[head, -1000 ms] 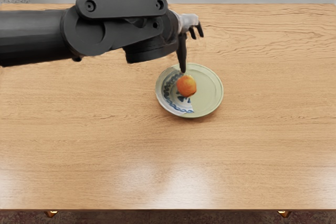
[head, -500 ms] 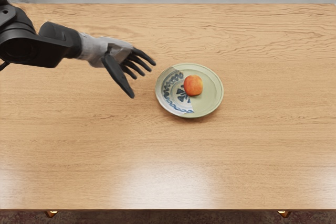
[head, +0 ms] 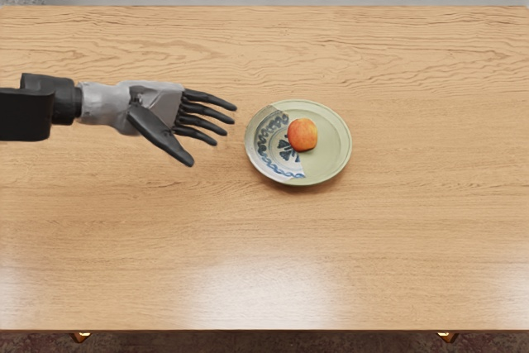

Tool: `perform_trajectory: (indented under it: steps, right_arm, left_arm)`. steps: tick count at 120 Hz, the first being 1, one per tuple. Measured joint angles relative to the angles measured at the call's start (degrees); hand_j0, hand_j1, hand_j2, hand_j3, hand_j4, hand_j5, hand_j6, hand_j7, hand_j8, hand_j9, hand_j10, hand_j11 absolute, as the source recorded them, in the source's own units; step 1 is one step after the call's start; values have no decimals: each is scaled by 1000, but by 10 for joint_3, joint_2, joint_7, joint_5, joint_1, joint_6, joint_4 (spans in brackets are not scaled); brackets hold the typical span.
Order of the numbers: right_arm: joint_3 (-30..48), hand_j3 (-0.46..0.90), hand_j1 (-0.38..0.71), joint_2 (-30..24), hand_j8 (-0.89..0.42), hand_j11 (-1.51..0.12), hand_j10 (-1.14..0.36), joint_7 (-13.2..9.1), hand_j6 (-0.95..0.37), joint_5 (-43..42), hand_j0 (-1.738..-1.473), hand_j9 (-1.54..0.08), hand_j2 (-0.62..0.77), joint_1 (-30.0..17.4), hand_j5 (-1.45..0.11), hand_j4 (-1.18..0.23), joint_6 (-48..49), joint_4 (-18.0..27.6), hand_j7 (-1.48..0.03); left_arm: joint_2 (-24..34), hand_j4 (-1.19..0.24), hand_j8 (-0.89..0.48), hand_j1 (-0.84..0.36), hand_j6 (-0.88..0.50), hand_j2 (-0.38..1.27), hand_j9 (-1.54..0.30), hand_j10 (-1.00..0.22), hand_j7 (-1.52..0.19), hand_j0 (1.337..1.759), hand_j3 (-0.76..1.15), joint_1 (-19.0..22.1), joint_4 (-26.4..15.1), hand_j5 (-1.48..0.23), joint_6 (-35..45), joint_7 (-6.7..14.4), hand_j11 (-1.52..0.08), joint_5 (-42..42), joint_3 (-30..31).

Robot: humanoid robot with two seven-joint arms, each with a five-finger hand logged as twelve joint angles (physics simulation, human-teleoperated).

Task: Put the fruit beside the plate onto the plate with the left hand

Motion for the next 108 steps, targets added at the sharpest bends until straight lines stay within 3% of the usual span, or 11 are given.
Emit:
perform_trajectory:
  steps: [43, 84, 108]
  right_arm:
    - [0, 0, -305, 0, -37, -47, -37, 0, -37, 0, -1658, -47, -7, 0, -47, -37, 0, 0, -47]
    - [0, 0, -305, 0, -37, -47, -37, 0, -37, 0, -1658, -47, -7, 0, -47, -37, 0, 0, -47]
    - [0, 0, -305, 0, -37, -47, -37, 0, -37, 0, -1658, -47, -7, 0, -47, -37, 0, 0, -47]
  left_arm:
    - [-6, -248, -248, 52, -248, 50, -323, -248, -323, 1658, 0, 1, 48, -323, -1, 0, -323, -55, 12]
    - [-7, -249, -249, 50, -249, 50, -324, -249, -324, 1658, 0, -4, 84, -324, -1, -78, -324, -41, 54]
    - [-9, -249, -249, 50, -249, 51, -325, -249, -325, 1658, 0, -8, 88, -325, -1, -94, -325, -39, 61]
